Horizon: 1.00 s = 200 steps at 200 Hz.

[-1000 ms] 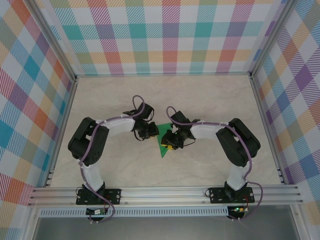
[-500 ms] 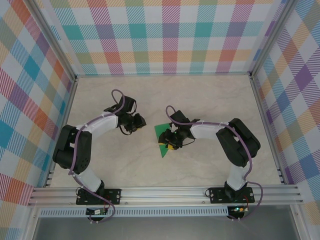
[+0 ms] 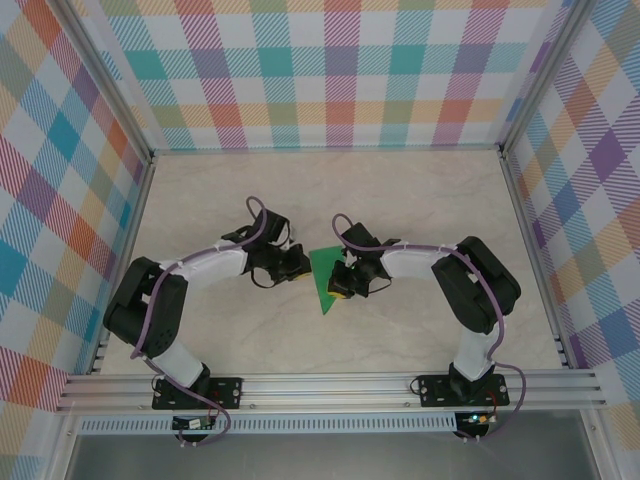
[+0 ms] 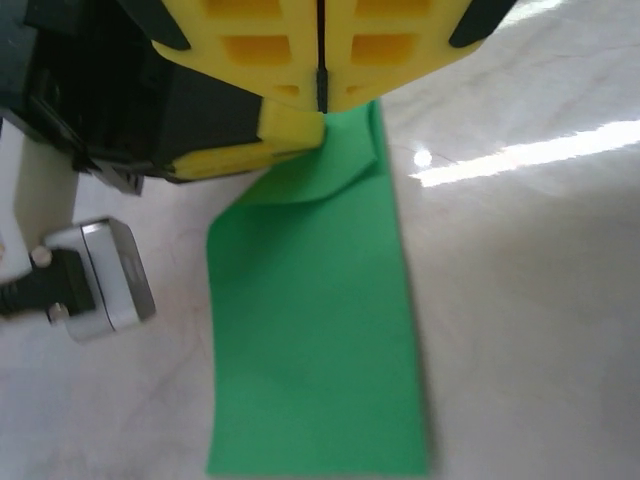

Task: Fold a paper plane with a square sheet of paper (pick it up from the middle)
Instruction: Third fold the triangle at the center of the table.

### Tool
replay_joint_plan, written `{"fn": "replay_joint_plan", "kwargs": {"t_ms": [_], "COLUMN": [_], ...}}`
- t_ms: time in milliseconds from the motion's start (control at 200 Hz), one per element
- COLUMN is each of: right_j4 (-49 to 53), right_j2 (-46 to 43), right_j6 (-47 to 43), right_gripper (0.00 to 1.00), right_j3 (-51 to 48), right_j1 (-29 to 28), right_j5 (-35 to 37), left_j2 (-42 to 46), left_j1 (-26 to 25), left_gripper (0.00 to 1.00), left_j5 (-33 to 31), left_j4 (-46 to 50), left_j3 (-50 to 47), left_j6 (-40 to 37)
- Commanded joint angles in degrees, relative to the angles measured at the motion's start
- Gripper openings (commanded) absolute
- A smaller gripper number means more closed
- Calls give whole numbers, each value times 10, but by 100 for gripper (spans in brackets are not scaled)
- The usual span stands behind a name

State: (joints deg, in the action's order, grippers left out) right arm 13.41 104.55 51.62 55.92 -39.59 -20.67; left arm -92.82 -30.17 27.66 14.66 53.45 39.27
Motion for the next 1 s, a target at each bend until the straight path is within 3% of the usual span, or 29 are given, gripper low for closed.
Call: {"fn": "replay_joint_plan", "kwargs": {"t_ms": [0,100,606,997], "right_j4": [34,36,29,-55], "right_j2": [23,22,15,-45], "right_j6": [-4,-4,-2,-32], "right_gripper": [5,4,3,3], "right_j3": [-12,-11,-13,-36], "right_j1": [-2,-2,-2,0], "right_j5": [22,23,16,-6], "left_j2": [-7,-32,-108,-113], "left_j1": [-26,-45,-71,-73], "left_gripper": [4,0,0,0], "left_j5": [15,12,-51,-95], "left_j4": [-26,-39,-24,32], "left_j3": [-11,-7,28,14], "left_j6": [14,20,9,-14]}}
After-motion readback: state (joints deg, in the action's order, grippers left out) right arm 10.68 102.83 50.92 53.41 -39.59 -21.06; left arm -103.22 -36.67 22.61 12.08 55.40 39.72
